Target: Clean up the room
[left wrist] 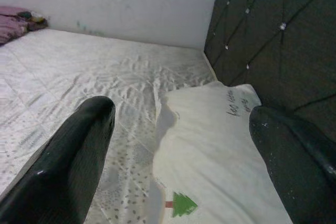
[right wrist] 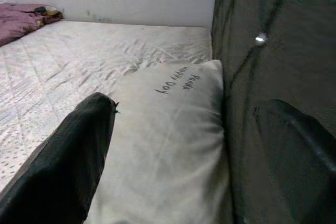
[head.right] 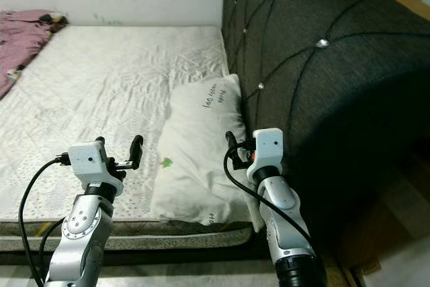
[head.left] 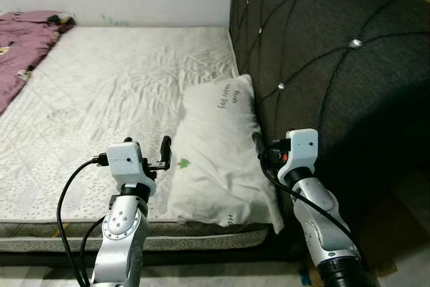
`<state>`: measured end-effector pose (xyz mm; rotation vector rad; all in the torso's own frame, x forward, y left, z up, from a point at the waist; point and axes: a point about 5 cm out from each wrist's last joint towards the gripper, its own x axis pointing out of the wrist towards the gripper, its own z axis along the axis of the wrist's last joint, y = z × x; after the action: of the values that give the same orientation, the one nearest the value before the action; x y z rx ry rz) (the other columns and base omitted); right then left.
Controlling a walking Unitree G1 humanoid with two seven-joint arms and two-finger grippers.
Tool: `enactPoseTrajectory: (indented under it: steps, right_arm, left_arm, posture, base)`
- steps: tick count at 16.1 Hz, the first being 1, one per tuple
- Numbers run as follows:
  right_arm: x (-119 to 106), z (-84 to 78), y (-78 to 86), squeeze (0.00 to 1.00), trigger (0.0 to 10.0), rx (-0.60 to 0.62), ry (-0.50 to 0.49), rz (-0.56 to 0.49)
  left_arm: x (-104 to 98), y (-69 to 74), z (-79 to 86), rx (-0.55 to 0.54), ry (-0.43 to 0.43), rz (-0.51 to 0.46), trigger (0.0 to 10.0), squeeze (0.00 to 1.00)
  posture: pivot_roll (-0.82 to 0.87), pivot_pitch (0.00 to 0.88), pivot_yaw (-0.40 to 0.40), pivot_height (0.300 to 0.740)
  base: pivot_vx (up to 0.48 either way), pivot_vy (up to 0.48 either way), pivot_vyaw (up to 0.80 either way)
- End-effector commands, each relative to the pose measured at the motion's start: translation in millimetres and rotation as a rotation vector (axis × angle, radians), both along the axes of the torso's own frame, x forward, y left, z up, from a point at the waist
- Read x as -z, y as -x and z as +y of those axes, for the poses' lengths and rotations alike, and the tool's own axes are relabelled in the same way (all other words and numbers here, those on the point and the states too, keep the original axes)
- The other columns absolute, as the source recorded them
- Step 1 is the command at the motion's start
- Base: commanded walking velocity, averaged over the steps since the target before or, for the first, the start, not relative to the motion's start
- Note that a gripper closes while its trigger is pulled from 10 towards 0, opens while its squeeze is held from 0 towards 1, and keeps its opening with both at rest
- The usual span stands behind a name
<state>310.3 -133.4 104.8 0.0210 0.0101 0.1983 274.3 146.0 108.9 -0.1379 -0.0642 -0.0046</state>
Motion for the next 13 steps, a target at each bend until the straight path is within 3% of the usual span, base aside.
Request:
enactPoseTrajectory:
  steps: [1,13]
  right_arm:
    - [-1.5,5.3,-2.6,0.0,10.0,-0.017,0.006,-0.006]
    - [3.4,12.1,-4.1,0.0,10.0,-0.046,0.001,0.023]
  left_arm:
    - [2.6,-0.5,5.4,-0.014,0.0,0.017,10.0,0.0]
    - [4.3,0.3,8.5,-0.03,-0.006,0.03,10.0,0.0]
  posture:
    - [0.03,0.074,-0.017,0.74]
    - [0.04,0.077,-0.02,0.74]
  base:
    - [0.0,0.48,0.0]
    - [0.0,0.48,0.0]
